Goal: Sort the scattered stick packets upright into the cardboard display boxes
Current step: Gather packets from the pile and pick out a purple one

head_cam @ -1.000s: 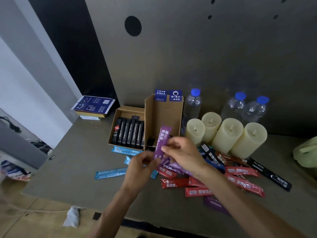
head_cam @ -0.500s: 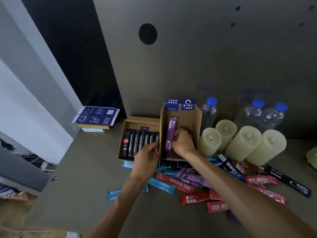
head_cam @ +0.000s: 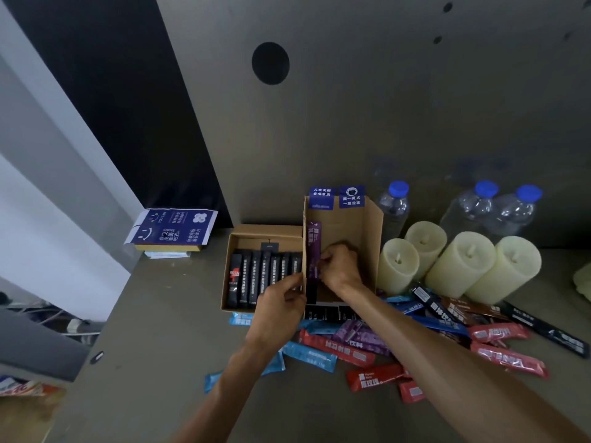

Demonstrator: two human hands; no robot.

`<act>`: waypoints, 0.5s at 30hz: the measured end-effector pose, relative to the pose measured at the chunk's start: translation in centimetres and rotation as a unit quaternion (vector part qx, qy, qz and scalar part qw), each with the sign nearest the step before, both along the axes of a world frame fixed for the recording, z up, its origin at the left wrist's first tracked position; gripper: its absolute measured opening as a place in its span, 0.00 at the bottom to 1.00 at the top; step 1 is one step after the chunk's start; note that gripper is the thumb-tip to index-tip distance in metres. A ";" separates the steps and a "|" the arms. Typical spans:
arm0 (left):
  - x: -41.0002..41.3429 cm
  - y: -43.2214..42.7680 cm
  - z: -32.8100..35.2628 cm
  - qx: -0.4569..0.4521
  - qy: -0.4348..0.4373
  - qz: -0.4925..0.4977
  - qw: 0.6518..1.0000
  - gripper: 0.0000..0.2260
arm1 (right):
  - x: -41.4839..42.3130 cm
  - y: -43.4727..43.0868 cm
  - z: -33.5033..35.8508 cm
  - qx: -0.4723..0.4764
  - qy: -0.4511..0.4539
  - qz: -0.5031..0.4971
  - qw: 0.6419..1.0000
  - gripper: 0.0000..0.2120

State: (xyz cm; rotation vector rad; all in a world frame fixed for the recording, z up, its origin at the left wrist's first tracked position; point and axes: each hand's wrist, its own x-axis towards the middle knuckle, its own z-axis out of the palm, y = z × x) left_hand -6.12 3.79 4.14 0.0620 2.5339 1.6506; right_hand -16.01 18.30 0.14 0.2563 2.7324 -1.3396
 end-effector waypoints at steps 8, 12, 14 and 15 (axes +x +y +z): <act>0.1 0.0 0.4 0.018 -0.011 0.000 1.000 0.18 | -0.7 -0.5 -0.8 0.018 -0.015 -0.027 0.999 0.03; 0.1 -0.1 0.3 0.010 -0.009 0.000 1.000 0.18 | -0.8 -0.6 -1.1 -0.008 -0.010 -0.071 0.997 0.04; 0.0 -0.1 0.2 0.006 -0.009 -0.001 1.000 0.17 | -0.6 -0.7 -1.3 -0.013 -0.001 -0.081 0.997 0.04; 0.0 -0.1 0.1 0.003 -0.008 0.000 1.000 0.17 | -0.4 -0.9 -1.4 -0.011 0.003 -0.083 0.997 0.05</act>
